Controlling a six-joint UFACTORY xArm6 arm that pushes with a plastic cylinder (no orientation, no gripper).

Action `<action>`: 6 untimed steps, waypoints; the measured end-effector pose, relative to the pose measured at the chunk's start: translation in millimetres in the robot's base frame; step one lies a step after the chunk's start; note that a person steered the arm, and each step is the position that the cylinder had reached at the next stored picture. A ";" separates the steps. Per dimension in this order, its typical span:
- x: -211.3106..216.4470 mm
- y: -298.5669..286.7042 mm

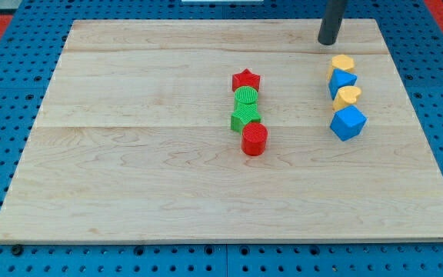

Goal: Point your arm parallel to the cube

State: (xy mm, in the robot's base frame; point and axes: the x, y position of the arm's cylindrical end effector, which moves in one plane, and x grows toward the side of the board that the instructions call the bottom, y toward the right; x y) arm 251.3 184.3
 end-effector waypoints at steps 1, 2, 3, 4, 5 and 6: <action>0.0 0.0; 1.7 21.2; 1.7 79.0; 12.6 113.4; 77.0 129.9; 152.1 132.2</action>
